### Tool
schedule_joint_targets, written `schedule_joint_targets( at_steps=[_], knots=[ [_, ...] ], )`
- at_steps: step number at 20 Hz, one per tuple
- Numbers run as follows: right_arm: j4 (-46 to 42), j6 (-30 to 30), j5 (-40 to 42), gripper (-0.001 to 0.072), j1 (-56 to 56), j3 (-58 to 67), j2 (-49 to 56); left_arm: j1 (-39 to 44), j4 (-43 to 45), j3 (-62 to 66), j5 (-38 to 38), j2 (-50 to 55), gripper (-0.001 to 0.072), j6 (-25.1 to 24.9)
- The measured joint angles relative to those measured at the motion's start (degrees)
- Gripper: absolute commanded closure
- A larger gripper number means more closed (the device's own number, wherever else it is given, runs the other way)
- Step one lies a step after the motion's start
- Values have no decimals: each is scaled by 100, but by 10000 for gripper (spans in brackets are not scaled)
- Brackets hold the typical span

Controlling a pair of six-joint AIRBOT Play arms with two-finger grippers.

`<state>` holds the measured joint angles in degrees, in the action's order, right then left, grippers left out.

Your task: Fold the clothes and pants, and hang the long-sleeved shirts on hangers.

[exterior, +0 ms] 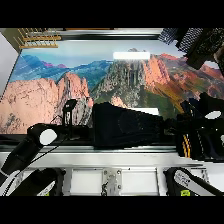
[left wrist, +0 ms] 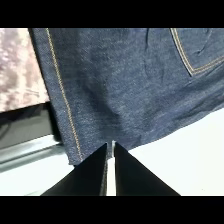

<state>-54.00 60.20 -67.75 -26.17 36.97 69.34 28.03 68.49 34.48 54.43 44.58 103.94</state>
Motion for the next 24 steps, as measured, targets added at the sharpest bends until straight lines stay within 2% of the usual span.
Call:
schedule_joint_targets(
  at_steps=[5, 10, 11, 12, 13, 16, 21, 24],
  knots=[
    [680, -772, 68, 2, 22, -24, 774, 0, -299, -17, -20, 343, 665, -2],
    [1169, -1016, 76, 9, 487, -28, 1161, 0, -387, -17, -74, 354, 665, -9],
    [1220, -1036, 94, 36, 632, -31, 1193, 0, -391, -17, -101, 306, 665, -22],
    [1250, -1067, 118, 214, 776, -31, 1215, 0, -393, -20, -120, 245, 665, -22],
    [1228, -1075, 216, 446, 896, -39, 1237, 0, -398, -20, -151, 188, 665, -22],
    [1268, -1119, 289, 666, 1231, -48, 1268, 0, -400, -20, -188, 50, 665, -22],
    [1611, -1047, 164, 667, 1449, 136, 1121, 0, -402, -20, -221, 2, 665, -20],
    [1388, -122, 66, 667, 1320, 807, 741, 0, -402, -20, -271, -4, 666, -17]
  ],
)
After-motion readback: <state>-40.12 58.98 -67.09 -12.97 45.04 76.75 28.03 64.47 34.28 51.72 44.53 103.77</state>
